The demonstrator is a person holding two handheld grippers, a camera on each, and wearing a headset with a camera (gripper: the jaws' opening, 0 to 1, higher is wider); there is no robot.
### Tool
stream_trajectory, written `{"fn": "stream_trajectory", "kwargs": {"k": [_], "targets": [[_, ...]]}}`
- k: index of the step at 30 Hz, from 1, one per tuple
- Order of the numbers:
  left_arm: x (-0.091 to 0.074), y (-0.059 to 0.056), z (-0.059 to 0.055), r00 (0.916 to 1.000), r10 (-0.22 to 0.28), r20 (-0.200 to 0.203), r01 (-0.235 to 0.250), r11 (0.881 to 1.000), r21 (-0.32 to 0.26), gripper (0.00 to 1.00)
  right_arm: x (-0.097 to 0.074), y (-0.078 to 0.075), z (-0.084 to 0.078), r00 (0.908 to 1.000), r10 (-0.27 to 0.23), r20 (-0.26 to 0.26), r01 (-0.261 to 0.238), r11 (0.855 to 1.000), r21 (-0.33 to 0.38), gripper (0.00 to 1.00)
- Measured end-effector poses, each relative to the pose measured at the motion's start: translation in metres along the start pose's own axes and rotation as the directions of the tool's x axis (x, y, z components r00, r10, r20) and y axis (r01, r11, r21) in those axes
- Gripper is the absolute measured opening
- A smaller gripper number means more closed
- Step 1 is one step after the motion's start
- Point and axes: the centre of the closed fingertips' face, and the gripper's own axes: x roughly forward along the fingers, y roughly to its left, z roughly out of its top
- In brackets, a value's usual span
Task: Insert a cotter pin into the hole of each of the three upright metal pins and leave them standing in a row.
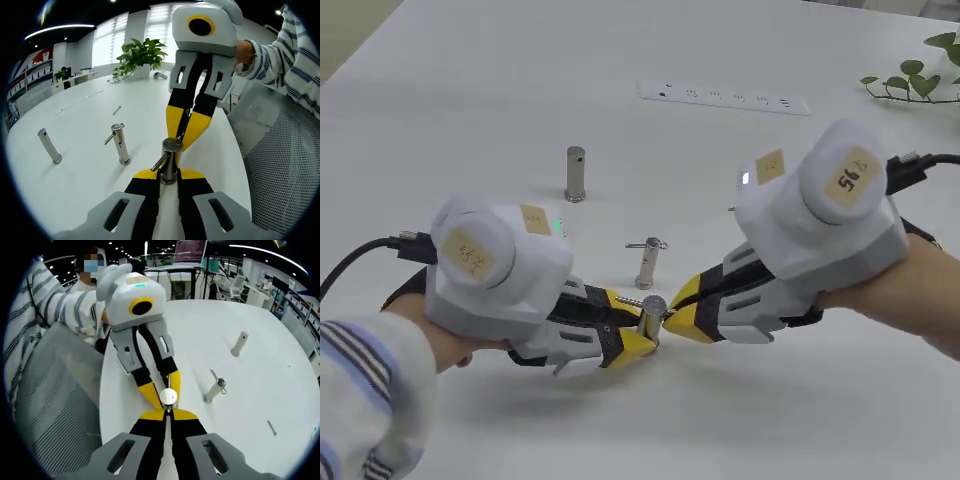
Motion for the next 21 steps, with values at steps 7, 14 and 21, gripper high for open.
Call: {"fn": "stream_trajectory", "kwargs": {"k": [7, 14, 21], "targets": [[-0.001, 0.0, 0.0, 1.0, -0.001, -0.001, 0.001, 1.0, -0.006, 0.11, -0.011, -0.002, 0.004, 0.9997, -0.006, 0.023, 0.006, 1.0, 0.0, 0.11], [-0.001, -0.001, 0.0, 1.0, -0.004, -0.004, 0.004, 1.0, 0.007, 0.11, -0.014, -0.004, 0.001, 0.9992, -0.027, 0.03, 0.027, 1.0, 0.01, 0.19], [-0.003, -0.001, 0.002, 1.0, -0.007, 0.004, 0.007, 1.0, 0.013, 0.11, -0.013, -0.001, 0.015, 0.9914, -0.019, 0.129, 0.005, 0.994, 0.107, 0.24]]}}
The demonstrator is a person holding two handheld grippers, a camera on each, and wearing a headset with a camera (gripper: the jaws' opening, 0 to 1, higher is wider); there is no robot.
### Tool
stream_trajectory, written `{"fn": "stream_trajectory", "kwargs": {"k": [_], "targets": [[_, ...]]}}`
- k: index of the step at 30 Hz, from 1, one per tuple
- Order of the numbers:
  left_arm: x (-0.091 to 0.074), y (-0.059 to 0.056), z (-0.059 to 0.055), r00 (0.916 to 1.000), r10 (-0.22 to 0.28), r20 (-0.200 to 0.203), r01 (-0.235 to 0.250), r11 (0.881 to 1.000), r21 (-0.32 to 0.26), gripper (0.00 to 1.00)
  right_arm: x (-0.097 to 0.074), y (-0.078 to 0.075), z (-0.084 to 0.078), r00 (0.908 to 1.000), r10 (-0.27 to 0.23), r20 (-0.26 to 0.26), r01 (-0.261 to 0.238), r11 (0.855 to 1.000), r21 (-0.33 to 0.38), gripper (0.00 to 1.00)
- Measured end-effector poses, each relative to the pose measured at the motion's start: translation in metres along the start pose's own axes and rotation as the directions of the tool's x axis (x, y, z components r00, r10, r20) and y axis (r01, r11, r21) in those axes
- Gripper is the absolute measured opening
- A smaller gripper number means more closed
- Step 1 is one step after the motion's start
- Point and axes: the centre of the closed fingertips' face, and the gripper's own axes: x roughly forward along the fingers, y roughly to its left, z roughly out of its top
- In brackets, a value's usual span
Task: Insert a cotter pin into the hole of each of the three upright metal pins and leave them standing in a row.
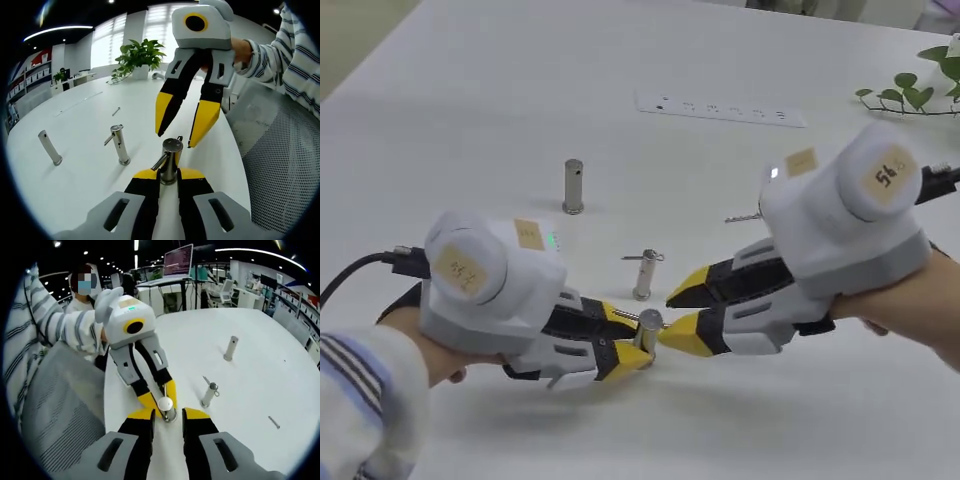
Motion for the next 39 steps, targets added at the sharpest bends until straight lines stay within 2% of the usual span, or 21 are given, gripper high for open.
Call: {"fn": "stream_trajectory", "kwargs": {"k": [4, 6, 9, 13, 15, 19, 22, 26, 29, 32, 39], "targets": [[-0.003, -0.002, 0.002, 0.9998, -0.006, 0.017, 0.006, 1.0, 0.012, 0.13, 0.004, 0.002, 0.003, 0.9999, -0.001, 0.014, 0.001, 1.0, 0.004, 0.24], [-0.005, -0.006, 0.004, 0.9989, -0.031, 0.034, 0.031, 0.999, -0.008, 0.18, 0.007, 0.004, 0.003, 1.0, -0.002, 0.005, 0.002, 1.0, -0.008, 0.24], [-0.008, -0.006, 0.001, 0.9994, -0.024, 0.026, 0.024, 1.0, 0.005, 0.24, 0.01, 0.004, 0.001, 1.0, 0.005, 0.004, -0.005, 1.0, -0.007, 0.24], [-0.013, -0.009, -0.002, 0.9987, -0.033, 0.04, 0.034, 0.999, -0.023, 0.36, 0.014, 0.006, 0.002, 0.9999, 0.007, 0.008, -0.007, 1.0, -0.006, 0.24], [-0.016, -0.009, -0.003, 0.9986, -0.03, 0.043, 0.032, 0.999, -0.029, 0.4, 0.016, 0.005, 0.001, 1.0, 0.002, 0.006, -0.002, 1.0, -0.009, 0.24], [-0.022, -0.008, -0.005, 0.9986, -0.02, 0.05, 0.022, 0.999, -0.047, 0.53, 0.018, 0.003, -0.001, 0.9999, -0.011, 0.01, 0.011, 1.0, -0.002, 0.24], [-0.026, -0.004, -0.008, 0.9985, 0.0, 0.054, 0.005, 0.996, -0.09, 0.6, 0.019, 0.002, -0.003, 0.9997, -0.014, 0.02, 0.014, 1.0, 0.013, 0.23], [-0.034, -0.002, -0.011, 0.9976, 0.021, 0.065, -0.013, 0.993, -0.114, 0.68, 0.02, 0.001, -0.005, 0.9989, -0.024, 0.04, 0.023, 0.999, 0.03, 0.23], [-0.039, 0.004, -0.012, 0.9948, 0.065, 0.079, -0.055, 0.99, -0.126, 0.8, 0.022, 0.001, -0.008, 0.9988, -0.025, 0.041, 0.023, 0.999, 0.033, 0.22], [-0.043, 0.006, -0.013, 0.9922, 0.089, 0.087, -0.077, 0.988, -0.136, 0.91, 0.025, 0.002, -0.008, 0.9975, -0.006, 0.07, 0.002, 0.998, 0.061, 0.22], [-0.048, 0.01, -0.02, 0.9897, 0.123, 0.072, -0.111, 0.982, -0.156, 1.0, 0.028, 0.002, -0.006, 0.9956, -0.007, 0.094, 0.001, 0.998, 0.067, 0.21]]}}
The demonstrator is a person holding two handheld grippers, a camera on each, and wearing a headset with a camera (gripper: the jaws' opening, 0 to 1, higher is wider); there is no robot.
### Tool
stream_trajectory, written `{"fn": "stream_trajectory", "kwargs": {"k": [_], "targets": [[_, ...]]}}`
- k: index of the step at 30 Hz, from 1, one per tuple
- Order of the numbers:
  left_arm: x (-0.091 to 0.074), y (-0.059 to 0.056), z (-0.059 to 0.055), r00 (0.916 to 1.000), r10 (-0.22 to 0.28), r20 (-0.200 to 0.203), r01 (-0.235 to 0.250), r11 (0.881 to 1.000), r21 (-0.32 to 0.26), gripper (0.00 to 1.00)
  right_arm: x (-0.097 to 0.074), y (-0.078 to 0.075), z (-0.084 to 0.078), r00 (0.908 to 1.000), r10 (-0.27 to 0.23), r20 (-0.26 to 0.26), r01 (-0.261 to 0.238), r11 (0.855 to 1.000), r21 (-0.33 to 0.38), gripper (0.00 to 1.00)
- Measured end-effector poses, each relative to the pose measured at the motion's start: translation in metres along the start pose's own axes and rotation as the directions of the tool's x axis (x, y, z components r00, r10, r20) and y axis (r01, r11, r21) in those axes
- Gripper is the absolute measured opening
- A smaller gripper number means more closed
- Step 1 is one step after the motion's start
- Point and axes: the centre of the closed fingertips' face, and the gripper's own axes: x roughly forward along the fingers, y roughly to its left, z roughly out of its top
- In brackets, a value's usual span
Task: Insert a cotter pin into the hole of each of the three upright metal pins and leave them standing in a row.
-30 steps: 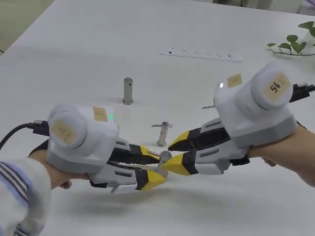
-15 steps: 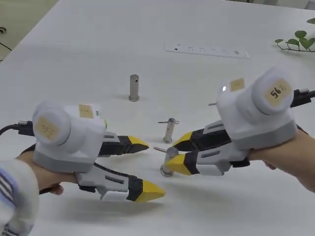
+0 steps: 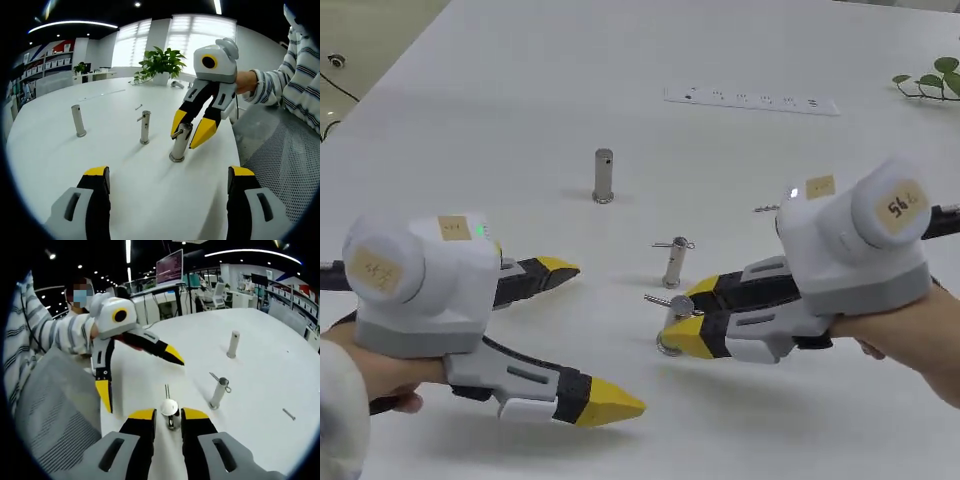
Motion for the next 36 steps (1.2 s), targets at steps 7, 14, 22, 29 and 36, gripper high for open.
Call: {"fn": "stream_trajectory", "kwargs": {"k": [7, 14, 22, 29, 36], "targets": [[-0.001, 0.004, 0.0, 0.9996, 0.027, 0.006, -0.027, 1.0, -0.002, 0.99, 0.003, 0.0, 0.002, 0.9997, 0.0, 0.025, 0.001, 1.0, -0.022, 0.2], [-0.005, 0.008, 0.007, 0.9986, 0.043, 0.032, -0.043, 0.999, -0.021, 0.97, 0.004, -0.003, 0.003, 0.9982, -0.014, 0.058, 0.014, 1.0, -0.007, 0.18], [-0.007, 0.007, 0.008, 0.9984, 0.051, 0.025, -0.05, 0.998, -0.022, 0.98, 0.004, -0.005, 0.004, 0.9976, -0.02, 0.066, 0.024, 0.998, -0.065, 0.16], [-0.009, 0.009, 0.009, 0.9976, 0.066, 0.018, -0.066, 0.998, -0.019, 0.99, 0.001, -0.007, 0.002, 0.9996, 0.011, 0.025, -0.007, 0.99, -0.142, 0.14], [-0.013, 0.008, 0.002, 0.9969, 0.077, -0.012, -0.077, 0.996, -0.034, 0.99, -0.01, -0.012, -0.003, 0.9993, 0.037, -0.001, -0.036, 0.977, -0.21, 0.13]]}}
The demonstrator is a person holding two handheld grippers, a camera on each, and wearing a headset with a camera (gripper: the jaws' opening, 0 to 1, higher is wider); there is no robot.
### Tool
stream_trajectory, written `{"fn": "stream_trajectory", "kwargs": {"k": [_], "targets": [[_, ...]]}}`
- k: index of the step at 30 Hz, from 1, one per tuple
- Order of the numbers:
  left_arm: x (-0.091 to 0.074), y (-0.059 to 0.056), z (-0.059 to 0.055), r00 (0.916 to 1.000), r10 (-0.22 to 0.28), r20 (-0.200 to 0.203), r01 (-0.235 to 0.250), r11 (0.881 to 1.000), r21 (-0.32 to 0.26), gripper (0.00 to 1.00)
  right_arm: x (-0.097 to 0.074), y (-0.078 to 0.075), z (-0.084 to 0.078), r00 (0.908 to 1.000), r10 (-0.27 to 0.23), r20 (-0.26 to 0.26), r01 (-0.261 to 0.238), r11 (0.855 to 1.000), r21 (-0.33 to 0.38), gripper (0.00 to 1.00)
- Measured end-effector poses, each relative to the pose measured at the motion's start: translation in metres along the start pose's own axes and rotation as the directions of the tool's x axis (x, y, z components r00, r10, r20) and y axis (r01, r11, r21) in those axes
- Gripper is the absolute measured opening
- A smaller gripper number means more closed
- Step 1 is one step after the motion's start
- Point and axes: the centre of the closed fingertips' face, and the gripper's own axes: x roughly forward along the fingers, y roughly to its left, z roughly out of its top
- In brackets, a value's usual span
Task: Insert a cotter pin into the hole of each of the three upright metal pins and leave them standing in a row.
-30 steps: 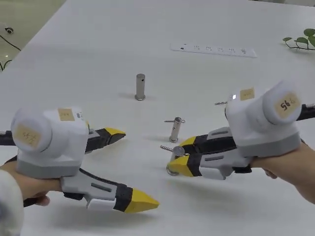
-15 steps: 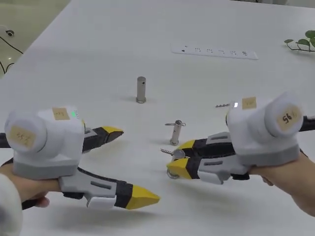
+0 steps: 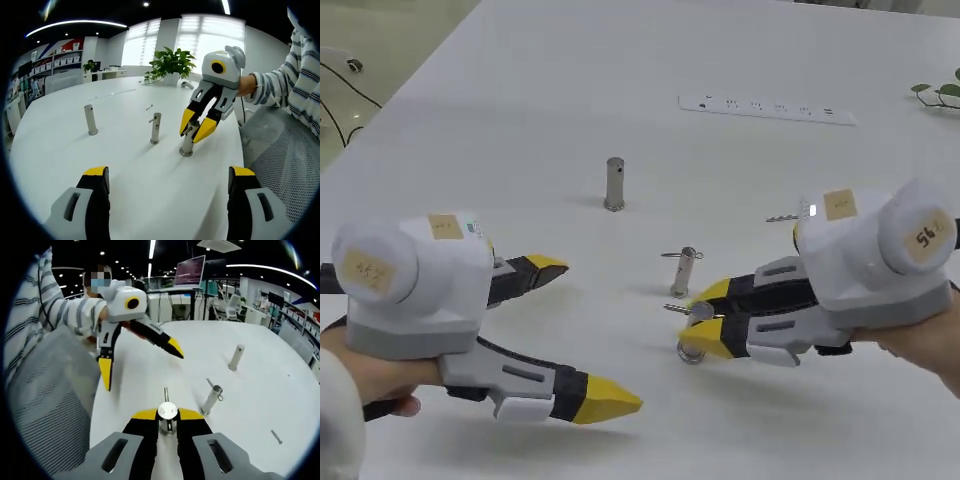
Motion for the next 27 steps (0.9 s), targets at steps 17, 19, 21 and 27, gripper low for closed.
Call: {"fn": "stream_trajectory", "kwargs": {"k": [17, 19, 21, 27], "targets": [[-0.012, -0.001, 0.005, 0.9984, 0.057, -0.004, -0.057, 0.998, -0.035, 0.99, -0.033, -0.031, -0.019, 0.9989, 0.041, -0.024, -0.043, 0.997, -0.07, 0.13], [-0.013, -0.001, 0.005, 0.9981, 0.061, -0.004, -0.061, 0.997, -0.039, 0.99, -0.036, -0.037, -0.02, 0.9988, 0.043, -0.023, -0.045, 0.996, -0.074, 0.13], [-0.014, -0.001, 0.005, 0.9976, 0.068, -0.009, -0.069, 0.996, -0.05, 0.99, -0.038, -0.042, -0.021, 0.9986, 0.048, -0.022, -0.05, 0.995, -0.082, 0.13], [-0.017, -0.002, 0.004, 0.9958, 0.089, -0.022, -0.09, 0.994, -0.062, 0.99, -0.038, -0.055, -0.025, 0.9977, 0.061, -0.03, -0.064, 0.993, -0.095, 0.13]]}}
